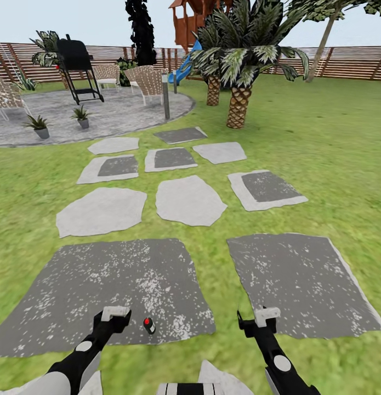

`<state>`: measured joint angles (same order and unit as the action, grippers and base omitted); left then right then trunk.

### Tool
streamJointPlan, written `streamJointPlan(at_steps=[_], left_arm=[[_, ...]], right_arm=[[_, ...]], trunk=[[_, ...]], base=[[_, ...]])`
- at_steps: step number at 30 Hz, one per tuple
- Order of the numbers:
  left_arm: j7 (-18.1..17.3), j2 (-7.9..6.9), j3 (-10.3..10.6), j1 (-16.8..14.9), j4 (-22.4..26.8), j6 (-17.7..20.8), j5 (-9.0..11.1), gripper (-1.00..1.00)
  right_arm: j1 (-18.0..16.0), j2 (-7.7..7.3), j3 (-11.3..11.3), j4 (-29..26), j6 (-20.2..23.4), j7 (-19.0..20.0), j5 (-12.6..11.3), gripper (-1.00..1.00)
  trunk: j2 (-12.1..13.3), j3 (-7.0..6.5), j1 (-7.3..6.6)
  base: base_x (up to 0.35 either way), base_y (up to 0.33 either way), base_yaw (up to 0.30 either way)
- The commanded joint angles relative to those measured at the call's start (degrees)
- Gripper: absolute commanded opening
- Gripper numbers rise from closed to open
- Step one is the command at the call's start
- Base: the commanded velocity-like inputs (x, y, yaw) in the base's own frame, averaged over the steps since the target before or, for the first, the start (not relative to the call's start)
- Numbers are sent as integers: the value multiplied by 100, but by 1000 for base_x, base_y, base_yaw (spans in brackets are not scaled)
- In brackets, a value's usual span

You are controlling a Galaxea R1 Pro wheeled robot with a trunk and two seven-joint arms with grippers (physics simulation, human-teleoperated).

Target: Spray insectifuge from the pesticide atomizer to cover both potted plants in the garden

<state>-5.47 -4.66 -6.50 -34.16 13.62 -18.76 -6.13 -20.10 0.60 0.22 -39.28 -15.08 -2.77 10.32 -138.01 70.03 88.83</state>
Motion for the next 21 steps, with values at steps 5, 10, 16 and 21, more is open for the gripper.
streamJointPlan(at_steps=[5,10,16,21], left_arm=[[-25,7,-45,-3,-3,-30,-63,100],[-25,3,-48,-3,5,-31,-64,100],[-25,1,-51,-3,1,-31,-57,100],[-15,0,-53,-3,5,-31,-58,100]], right_arm=[[-2,-3,4,2,-7,-28,49,100],[-2,0,4,7,-11,-30,49,100],[-2,1,4,8,-10,-30,50,100],[-2,1,4,8,-9,-30,49,100]], trunk=[[-1,4,-1],[-1,4,-1],[-1,4,-1],[-1,4,-1]], base=[[0,-137,0],[0,-249,0],[0,-266,0],[20,-259,0]])
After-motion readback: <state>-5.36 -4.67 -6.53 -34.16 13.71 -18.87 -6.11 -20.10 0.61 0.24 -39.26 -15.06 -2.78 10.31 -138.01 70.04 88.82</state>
